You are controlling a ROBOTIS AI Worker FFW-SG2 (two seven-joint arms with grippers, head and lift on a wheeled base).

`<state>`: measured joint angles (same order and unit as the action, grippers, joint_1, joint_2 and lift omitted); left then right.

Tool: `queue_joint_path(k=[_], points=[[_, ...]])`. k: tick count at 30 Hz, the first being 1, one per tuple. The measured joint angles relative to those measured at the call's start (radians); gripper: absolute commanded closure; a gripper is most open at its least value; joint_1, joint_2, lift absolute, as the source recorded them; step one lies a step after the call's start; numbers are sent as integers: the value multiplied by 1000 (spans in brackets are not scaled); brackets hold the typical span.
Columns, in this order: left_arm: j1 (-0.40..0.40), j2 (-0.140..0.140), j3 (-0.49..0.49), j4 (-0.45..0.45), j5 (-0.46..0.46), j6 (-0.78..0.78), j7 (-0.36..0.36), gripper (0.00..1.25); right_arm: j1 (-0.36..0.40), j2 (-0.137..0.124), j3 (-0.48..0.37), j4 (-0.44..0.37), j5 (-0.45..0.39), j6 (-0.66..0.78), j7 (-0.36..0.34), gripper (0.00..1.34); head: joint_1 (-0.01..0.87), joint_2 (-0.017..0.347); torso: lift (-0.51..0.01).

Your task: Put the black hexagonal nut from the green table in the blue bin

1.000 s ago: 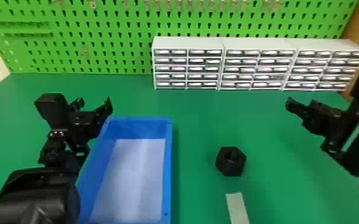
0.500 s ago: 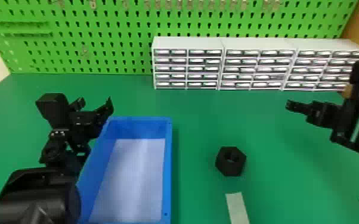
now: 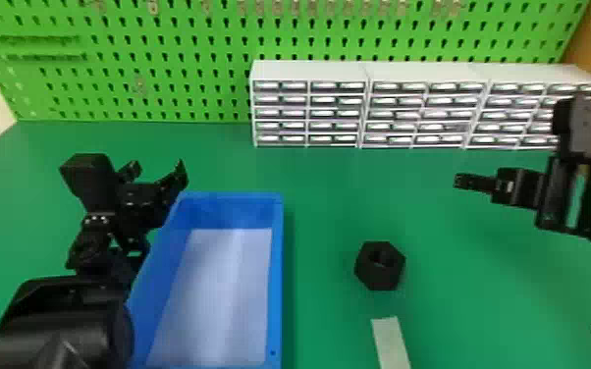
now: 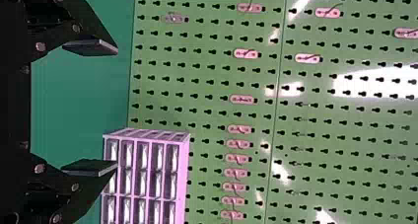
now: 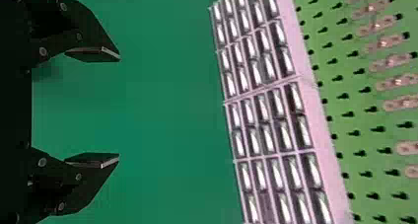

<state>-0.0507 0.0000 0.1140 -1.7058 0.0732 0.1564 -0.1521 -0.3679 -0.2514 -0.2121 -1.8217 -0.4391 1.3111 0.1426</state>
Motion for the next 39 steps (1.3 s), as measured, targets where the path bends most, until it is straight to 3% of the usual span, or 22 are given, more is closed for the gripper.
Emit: queue_joint_path(k=[19,29,39], points=[[0,0,1,0,1,0,2,433,-118,-52,162,179,-98,89,0,535,686,51,-97],[2,0,1,3,-1,0,3,433,-155,-43,216,201,-94,141,0,535,686,51,-97],[-1,0,4,4,-2,0,7,433,-170,-3,264,202,-28,186,0,535,686,51,-97]])
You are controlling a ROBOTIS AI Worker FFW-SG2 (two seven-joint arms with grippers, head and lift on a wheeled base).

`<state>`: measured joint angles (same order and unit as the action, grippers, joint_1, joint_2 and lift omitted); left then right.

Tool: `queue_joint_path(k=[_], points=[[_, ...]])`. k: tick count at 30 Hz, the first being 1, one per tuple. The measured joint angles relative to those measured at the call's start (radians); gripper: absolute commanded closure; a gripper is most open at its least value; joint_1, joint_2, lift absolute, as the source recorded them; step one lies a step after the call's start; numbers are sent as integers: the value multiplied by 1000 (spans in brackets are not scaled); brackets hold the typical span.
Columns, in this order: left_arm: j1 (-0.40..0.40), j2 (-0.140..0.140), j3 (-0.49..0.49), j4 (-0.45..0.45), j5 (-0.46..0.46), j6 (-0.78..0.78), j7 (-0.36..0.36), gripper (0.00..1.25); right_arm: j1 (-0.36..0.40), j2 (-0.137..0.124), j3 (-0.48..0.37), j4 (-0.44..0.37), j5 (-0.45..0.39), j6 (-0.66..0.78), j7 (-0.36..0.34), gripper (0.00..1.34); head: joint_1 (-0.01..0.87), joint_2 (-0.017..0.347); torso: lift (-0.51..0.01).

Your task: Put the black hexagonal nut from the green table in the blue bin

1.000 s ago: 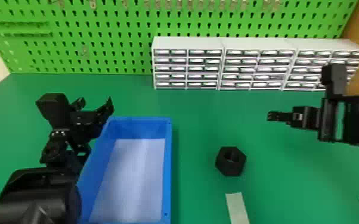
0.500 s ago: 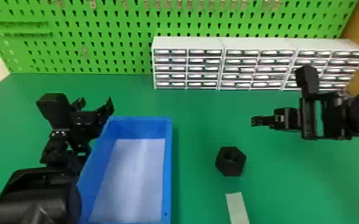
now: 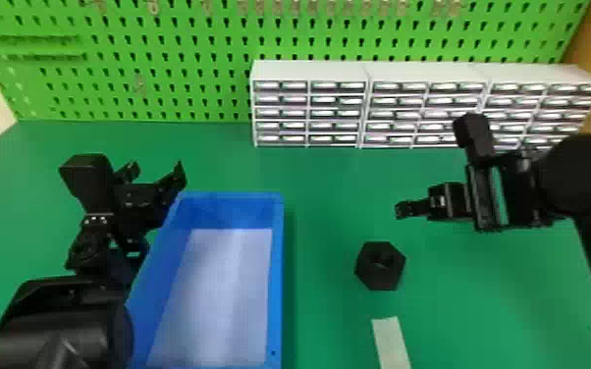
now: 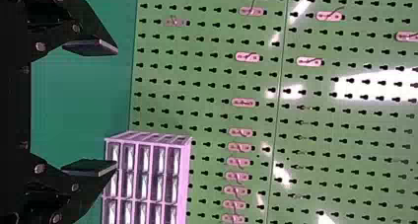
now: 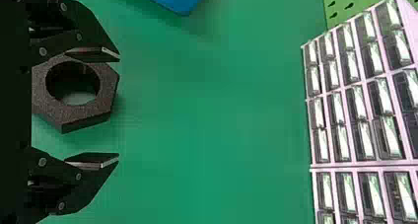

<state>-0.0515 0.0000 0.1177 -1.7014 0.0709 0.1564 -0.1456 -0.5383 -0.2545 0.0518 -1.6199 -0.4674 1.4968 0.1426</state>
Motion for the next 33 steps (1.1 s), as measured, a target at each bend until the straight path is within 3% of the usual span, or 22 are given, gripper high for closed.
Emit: queue_joint_path(k=[18,33], points=[[-1,0,-2,0,0,0,0,433,44,29,83,51,74,-101,1,522,686,51,-97],[-2,0,-3,1,0,0,0,433,70,48,87,102,94,-188,1,522,686,51,-97]])
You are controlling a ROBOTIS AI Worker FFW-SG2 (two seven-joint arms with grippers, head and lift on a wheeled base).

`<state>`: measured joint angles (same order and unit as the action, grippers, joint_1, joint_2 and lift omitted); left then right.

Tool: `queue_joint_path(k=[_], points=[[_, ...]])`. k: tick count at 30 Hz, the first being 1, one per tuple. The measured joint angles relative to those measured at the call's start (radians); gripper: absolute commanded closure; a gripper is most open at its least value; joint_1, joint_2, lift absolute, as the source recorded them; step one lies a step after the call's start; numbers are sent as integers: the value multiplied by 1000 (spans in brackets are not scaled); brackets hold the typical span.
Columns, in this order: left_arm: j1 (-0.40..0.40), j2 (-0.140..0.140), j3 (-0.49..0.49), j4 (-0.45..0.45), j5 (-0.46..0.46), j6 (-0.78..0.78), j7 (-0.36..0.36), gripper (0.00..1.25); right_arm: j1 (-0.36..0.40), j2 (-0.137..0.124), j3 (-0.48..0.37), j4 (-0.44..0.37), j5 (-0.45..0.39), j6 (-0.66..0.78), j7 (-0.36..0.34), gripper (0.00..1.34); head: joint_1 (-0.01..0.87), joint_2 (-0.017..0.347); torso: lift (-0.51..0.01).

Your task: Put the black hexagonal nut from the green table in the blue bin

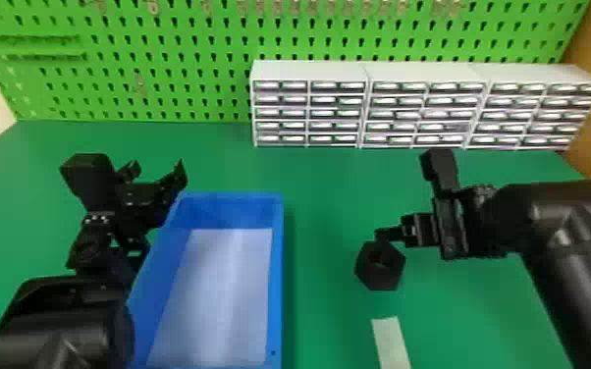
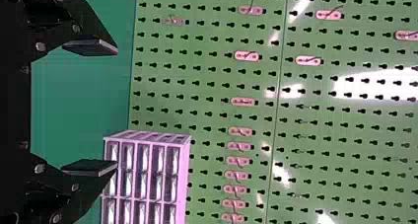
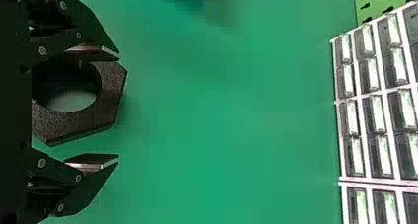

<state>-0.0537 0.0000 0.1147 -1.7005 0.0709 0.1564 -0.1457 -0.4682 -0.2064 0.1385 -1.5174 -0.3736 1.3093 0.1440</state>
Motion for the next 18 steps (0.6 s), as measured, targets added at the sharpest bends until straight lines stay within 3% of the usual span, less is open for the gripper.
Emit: queue_joint_path(k=[18], points=[[-1,0,-1,1,0,0,0,433,-2,7,-5,76,-1,-17,0,521,686,51,-97]])
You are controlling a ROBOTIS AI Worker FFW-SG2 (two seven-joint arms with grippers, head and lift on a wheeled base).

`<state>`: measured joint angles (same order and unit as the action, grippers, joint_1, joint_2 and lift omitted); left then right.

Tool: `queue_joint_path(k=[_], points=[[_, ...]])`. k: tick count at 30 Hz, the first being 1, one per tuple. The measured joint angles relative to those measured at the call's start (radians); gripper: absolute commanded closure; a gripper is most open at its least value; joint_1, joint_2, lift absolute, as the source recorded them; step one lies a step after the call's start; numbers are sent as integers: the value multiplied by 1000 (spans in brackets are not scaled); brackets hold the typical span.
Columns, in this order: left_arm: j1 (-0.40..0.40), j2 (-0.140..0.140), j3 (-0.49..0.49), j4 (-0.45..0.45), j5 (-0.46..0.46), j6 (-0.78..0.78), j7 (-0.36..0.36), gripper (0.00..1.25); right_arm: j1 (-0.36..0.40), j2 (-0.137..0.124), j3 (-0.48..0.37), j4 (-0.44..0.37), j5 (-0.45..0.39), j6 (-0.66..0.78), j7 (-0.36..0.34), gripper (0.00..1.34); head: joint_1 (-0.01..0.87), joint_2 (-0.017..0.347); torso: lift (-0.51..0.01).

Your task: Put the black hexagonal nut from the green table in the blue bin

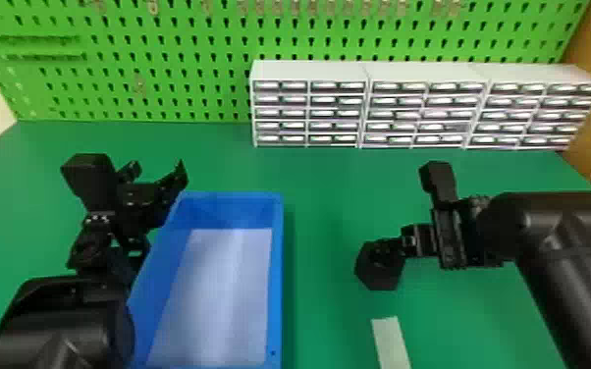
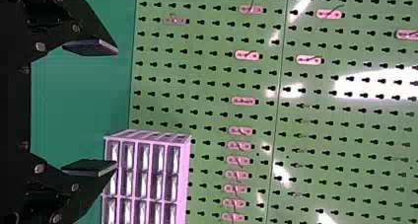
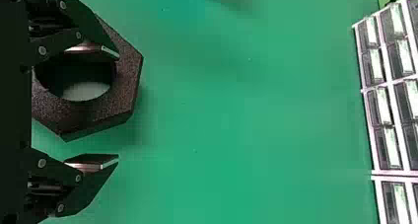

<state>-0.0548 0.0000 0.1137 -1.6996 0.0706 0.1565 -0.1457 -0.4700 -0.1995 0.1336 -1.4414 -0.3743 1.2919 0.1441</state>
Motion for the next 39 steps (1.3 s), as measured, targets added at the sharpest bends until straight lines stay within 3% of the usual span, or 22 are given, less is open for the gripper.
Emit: queue_joint_path(k=[25,32,39], points=[[-2,0,3,1,0,0,0,433,4,6,6,40,1,-31,0,541,686,51,-97],[-2,0,3,2,0,0,0,433,6,7,2,54,-1,-27,0,683,686,51,-97],[-2,0,2,2,0,0,0,433,6,12,-10,61,0,-1,0,957,686,51,-97]])
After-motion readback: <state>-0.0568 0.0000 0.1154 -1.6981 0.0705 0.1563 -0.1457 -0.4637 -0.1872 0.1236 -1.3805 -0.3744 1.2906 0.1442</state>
